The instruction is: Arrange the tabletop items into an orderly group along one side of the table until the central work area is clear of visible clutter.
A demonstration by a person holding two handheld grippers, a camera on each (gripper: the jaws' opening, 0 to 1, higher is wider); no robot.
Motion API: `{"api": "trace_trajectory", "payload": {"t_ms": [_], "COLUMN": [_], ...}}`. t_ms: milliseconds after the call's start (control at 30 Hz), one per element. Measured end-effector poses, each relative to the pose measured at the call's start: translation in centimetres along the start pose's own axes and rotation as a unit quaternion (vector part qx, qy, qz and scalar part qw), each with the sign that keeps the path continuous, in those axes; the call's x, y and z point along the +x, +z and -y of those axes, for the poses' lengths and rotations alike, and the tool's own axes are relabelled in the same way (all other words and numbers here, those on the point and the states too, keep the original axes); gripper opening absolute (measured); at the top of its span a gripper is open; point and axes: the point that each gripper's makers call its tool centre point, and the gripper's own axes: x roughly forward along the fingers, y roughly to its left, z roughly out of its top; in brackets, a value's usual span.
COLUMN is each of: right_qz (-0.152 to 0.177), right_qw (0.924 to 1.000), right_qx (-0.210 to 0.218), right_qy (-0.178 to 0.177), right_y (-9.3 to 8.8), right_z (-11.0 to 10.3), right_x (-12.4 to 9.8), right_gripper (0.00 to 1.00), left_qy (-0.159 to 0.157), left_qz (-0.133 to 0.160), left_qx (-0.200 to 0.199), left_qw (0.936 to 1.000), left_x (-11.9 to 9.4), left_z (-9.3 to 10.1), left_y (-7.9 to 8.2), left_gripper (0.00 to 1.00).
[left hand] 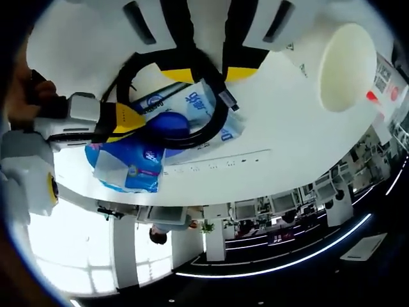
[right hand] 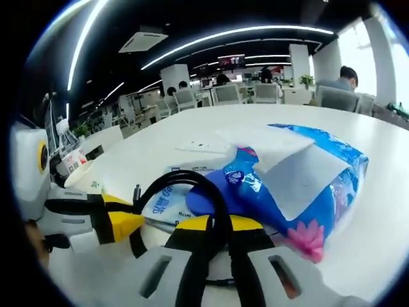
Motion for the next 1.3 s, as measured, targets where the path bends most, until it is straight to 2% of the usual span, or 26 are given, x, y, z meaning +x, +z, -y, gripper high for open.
{"api": "trace_trajectory", "payload": {"t_ms": [300, 600, 767, 833, 1033, 1167, 1300], "right_qz": [0.002, 0.010, 0.012, 0.016, 0.027, 0.018, 0.015], "right_qw": [0.9997, 0.9993, 0.9991, 0.9990, 0.9992, 0.9997, 0.9997], "right_qx": [0.022, 0.034, 0.034, 0.036, 0.023, 0.002, -0.001], "right_qy": [0.006, 0.016, 0.020, 0.021, 0.016, 0.016, 0.019], "right_y": [0.4, 1.3, 1.6, 1.9, 3.3, 3.7, 3.6], "right_z": [0.0, -0.3, -0.6, -0.7, -1.2, -1.5, -1.5], "right_x": [-0.2, -1.2, -1.4, -1.8, -3.3, -4.0, -4.7], "right_gripper": [0.06, 0.05, 0.04, 0.04, 0.04, 0.04, 0.04], "left_qy": [0.007, 0.008, 0.009, 0.008, 0.002, -0.003, 0.001], "left_qz": [0.004, 0.007, 0.010, 0.014, 0.026, 0.018, 0.009], "left_qx": [0.024, 0.025, 0.024, 0.022, 0.020, 0.032, 0.052], "left_qw": [0.9997, 0.9996, 0.9996, 0.9996, 0.9994, 0.9993, 0.9986], "left_x": [-0.7, -0.8, -1.1, -1.5, -2.9, -3.9, -4.5], "left_z": [0.3, -0.8, -0.7, -0.8, -0.5, 0.1, 0.6], "left_y": [0.5, 1.8, 1.7, 2.2, 3.3, 3.1, 2.9], "left_gripper": [0.11, 0.09, 0.08, 0.08, 0.08, 0.08, 0.08]}}
